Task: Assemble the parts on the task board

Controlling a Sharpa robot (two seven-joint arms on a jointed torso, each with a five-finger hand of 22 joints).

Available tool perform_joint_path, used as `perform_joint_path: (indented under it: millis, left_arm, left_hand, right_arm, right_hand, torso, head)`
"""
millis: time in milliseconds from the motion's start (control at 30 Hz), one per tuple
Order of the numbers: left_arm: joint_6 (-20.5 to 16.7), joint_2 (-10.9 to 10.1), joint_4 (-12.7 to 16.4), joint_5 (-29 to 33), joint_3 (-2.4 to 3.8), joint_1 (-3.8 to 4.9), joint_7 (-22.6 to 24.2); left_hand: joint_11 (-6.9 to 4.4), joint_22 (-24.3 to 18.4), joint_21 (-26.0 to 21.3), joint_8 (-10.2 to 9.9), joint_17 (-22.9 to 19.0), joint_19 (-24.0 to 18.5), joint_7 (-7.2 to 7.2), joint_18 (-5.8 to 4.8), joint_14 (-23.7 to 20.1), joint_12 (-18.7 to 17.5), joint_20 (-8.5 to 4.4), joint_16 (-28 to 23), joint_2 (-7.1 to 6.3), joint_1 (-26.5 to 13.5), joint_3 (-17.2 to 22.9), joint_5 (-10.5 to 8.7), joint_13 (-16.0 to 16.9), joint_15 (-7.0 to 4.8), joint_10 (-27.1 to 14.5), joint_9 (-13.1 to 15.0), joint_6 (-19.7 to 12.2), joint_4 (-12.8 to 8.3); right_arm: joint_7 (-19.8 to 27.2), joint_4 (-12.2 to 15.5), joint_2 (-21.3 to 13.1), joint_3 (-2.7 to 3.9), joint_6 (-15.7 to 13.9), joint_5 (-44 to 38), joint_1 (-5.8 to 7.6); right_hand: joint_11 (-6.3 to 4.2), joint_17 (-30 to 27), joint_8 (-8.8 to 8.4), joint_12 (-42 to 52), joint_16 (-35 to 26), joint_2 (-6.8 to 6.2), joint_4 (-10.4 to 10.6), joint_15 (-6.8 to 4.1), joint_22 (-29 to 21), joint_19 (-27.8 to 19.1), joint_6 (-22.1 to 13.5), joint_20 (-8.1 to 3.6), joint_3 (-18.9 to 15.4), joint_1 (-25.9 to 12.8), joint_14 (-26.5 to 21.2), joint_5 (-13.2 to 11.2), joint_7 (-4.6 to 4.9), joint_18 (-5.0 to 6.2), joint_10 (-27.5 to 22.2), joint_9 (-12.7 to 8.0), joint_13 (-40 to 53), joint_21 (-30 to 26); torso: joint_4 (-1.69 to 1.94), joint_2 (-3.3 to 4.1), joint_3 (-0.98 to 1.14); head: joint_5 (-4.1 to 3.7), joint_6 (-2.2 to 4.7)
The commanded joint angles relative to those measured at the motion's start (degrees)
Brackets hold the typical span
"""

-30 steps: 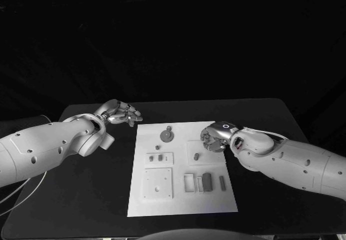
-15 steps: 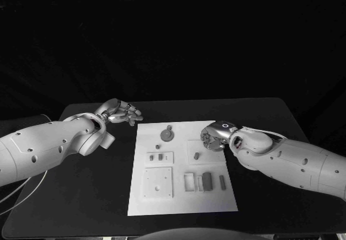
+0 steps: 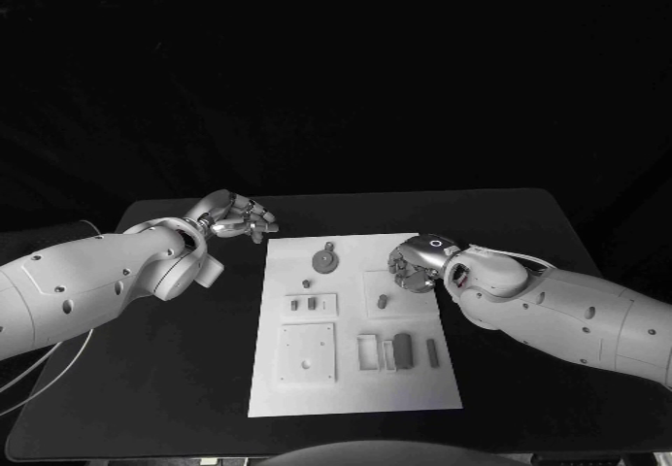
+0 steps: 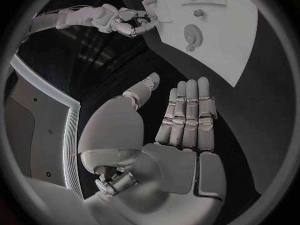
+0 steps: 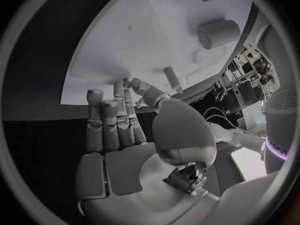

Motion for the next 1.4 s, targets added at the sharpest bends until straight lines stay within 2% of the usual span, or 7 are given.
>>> perform_joint_path:
  millis: [33, 300, 667, 1133, 1400]
  left_arm:
    - [0.05, 0.04, 0.11, 0.42, 0.04, 0.07, 0.31]
    - [0.14, -0.04, 0.17, 0.42, 0.04, 0.07, 0.23]
    - [0.28, -0.18, 0.22, 0.42, 0.04, 0.07, 0.03]
    - [0.30, -0.21, 0.14, 0.42, 0.04, 0.07, -0.03]
    - [0.28, -0.18, 0.12, 0.42, 0.04, 0.07, -0.02]
  left_hand:
    - [0.10, -0.07, -0.28, 0.19, 0.07, 0.31, 0.08, 0.86, 0.45, -0.26, -0.01, -0.30, 0.34, 0.07, -0.21, -0.05, -0.08, 0.01, 0.24, -0.08, -0.50, 0.12]
    - [0.11, -0.07, -0.29, 0.19, 0.11, 0.32, 0.08, 0.86, 0.47, -0.32, -0.02, -0.32, 0.33, 0.10, -0.21, -0.05, -0.09, 0.01, 0.23, -0.09, -0.51, 0.12]
    - [0.13, -0.06, -0.31, 0.21, 0.17, 0.35, 0.09, 0.86, 0.49, -0.40, -0.03, -0.36, 0.32, 0.14, -0.23, -0.05, -0.11, 0.00, 0.24, -0.11, -0.53, 0.12]
    - [0.15, -0.06, -0.33, 0.22, 0.25, 0.39, 0.10, 0.87, 0.53, -0.52, -0.04, -0.41, 0.32, 0.22, -0.24, -0.05, -0.14, -0.01, 0.23, -0.14, -0.57, 0.10]
    - [0.15, -0.05, -0.35, 0.25, 0.32, 0.42, 0.10, 0.87, 0.56, -0.59, -0.05, -0.45, 0.39, 0.31, -0.22, -0.05, -0.16, -0.02, 0.27, -0.16, -0.57, 0.09]
  right_arm:
    - [0.13, -0.14, 0.04, -0.43, 2.77, -0.81, -0.45]
    - [-0.40, -0.24, 0.02, -0.53, 3.14, -1.55, -0.46]
    - [-1.31, -0.12, 0.06, -0.96, 4.79, -2.89, -0.46]
    - [-1.63, 0.01, -0.02, -1.11, 4.92, -3.68, -0.46]
    - [-1.79, 0.13, 0.00, -1.17, 3.78, -4.40, -0.46]
  right_hand:
    - [-0.08, -0.08, 0.41, -0.27, 0.30, 0.57, 0.00, -0.46, 0.07, 0.03, 0.48, -0.45, 0.29, 0.01, -0.05, 0.43, 0.02, 3.34, 0.48, 0.10, -0.02, -0.06]
    - [-0.26, -0.10, 0.53, -0.35, 0.26, 0.70, -0.10, -0.63, 0.15, 0.04, 0.84, -0.54, 0.46, 0.56, 0.05, 0.65, -0.15, 3.34, 0.98, 0.18, 0.08, -0.05]
    - [-0.58, -0.08, 0.54, -0.45, 0.15, -0.03, -0.17, -0.96, 0.26, -0.04, 1.13, -0.63, 0.62, 2.04, -0.04, 0.61, -0.25, 3.34, 1.92, 0.26, 0.44, -0.11]
    - [-0.70, -0.05, 0.61, -0.47, 0.15, -0.24, -0.18, -1.08, 0.29, 0.02, 1.37, -0.65, 0.61, 2.52, -0.01, 0.61, -0.34, 3.34, 2.22, 0.32, 0.71, -0.12]
    - [-1.36, -0.05, 1.33, -0.12, 0.22, 0.59, -0.13, -1.71, 0.33, 0.68, 3.08, -0.83, 0.63, 2.97, 0.79, 0.67, -0.99, 3.34, 3.95, 0.76, 1.65, 0.01]
  torso:
    - [-0.01, 0.02, -0.01]
    - [0.00, -0.01, -0.02]
    - [-0.03, 0.00, -0.01]
    - [-0.03, -0.02, 0.01]
    - [-0.04, -0.02, 0.00]
  head:
    - [0.04, -0.13]
    - [0.01, -0.37]
    - [-0.04, -0.66]
    - [-0.22, -0.80]
    - [-0.18, -0.88]
